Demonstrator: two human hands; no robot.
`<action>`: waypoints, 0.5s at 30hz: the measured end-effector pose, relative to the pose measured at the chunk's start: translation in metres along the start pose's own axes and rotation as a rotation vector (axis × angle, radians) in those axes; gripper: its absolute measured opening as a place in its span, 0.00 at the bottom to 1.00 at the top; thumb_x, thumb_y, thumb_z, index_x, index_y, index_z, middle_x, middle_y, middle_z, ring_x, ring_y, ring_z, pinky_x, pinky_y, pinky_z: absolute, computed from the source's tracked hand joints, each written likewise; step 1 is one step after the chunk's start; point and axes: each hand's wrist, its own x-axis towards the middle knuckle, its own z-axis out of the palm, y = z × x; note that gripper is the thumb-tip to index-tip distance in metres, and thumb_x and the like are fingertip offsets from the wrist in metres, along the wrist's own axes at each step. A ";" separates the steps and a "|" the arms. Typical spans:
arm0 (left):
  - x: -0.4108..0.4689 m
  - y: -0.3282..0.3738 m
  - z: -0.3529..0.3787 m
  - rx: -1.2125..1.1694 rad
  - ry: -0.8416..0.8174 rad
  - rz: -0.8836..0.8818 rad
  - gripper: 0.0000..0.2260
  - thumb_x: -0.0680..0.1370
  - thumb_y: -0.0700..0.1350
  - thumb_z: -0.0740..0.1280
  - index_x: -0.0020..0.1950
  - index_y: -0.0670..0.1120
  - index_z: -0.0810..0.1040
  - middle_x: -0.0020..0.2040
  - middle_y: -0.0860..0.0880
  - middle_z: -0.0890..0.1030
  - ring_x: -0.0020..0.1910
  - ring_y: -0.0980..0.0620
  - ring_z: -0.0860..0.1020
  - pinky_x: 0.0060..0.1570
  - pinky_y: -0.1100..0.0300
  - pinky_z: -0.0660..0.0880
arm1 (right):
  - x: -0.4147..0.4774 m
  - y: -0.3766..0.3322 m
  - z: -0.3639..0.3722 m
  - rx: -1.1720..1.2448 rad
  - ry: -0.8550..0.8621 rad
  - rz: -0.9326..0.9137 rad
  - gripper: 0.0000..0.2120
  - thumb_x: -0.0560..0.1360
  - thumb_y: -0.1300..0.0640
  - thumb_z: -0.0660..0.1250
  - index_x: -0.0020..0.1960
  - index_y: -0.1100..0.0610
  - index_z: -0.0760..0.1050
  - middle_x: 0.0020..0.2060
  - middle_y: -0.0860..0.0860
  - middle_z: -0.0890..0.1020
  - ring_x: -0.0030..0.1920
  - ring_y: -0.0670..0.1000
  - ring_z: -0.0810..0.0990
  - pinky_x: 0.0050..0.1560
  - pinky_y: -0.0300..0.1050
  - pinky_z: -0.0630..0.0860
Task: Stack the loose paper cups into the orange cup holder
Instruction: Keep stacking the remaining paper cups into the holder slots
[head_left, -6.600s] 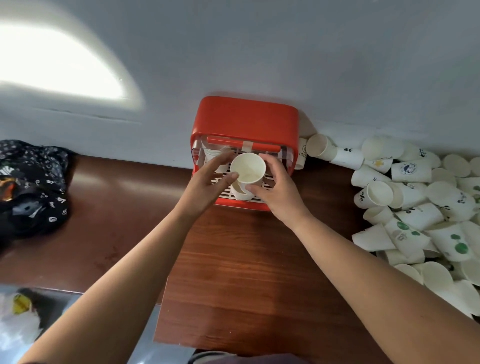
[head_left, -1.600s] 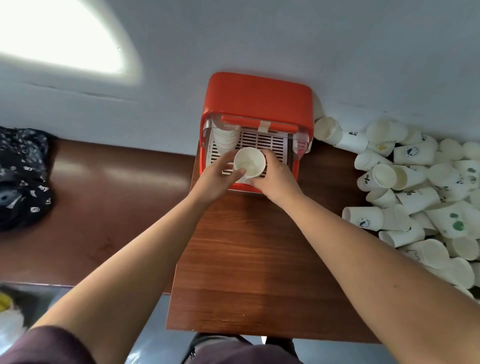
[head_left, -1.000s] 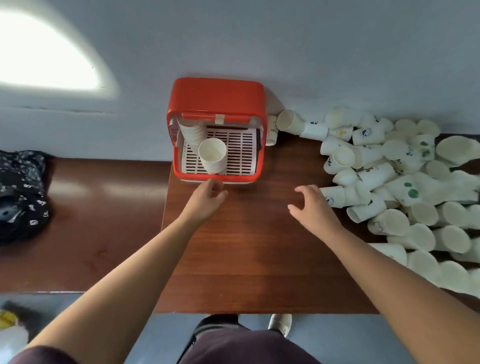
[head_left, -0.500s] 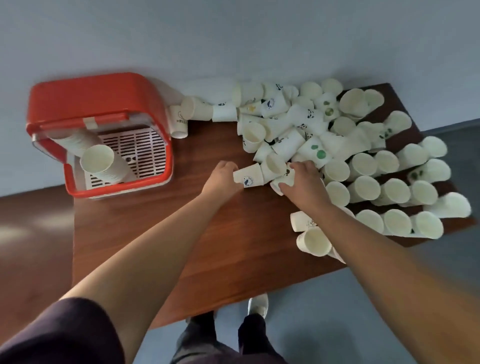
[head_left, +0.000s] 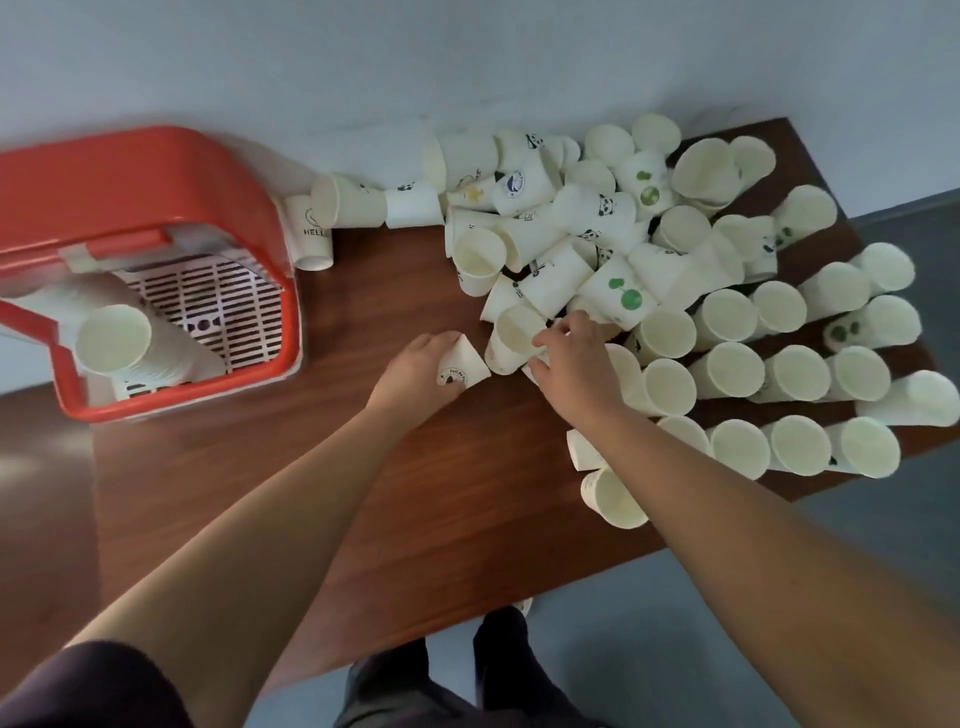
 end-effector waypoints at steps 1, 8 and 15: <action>-0.006 -0.006 -0.005 -0.064 0.023 -0.029 0.32 0.74 0.49 0.72 0.76 0.51 0.65 0.68 0.51 0.72 0.65 0.51 0.72 0.62 0.57 0.69 | 0.001 -0.002 0.002 -0.005 -0.001 -0.013 0.11 0.75 0.57 0.70 0.57 0.59 0.81 0.54 0.57 0.72 0.55 0.58 0.72 0.58 0.51 0.73; -0.056 -0.043 -0.046 -0.527 0.160 -0.199 0.35 0.73 0.51 0.75 0.76 0.56 0.62 0.68 0.53 0.74 0.64 0.54 0.75 0.62 0.55 0.74 | 0.004 -0.036 0.006 0.049 -0.047 -0.186 0.03 0.72 0.60 0.73 0.44 0.59 0.82 0.49 0.55 0.73 0.52 0.57 0.72 0.56 0.50 0.74; -0.117 -0.072 -0.099 -0.789 0.324 -0.205 0.26 0.75 0.42 0.74 0.69 0.52 0.68 0.58 0.52 0.81 0.57 0.53 0.80 0.55 0.55 0.80 | 0.017 -0.120 -0.018 0.414 -0.200 -0.076 0.05 0.71 0.58 0.71 0.39 0.52 0.75 0.60 0.53 0.71 0.60 0.49 0.71 0.63 0.39 0.66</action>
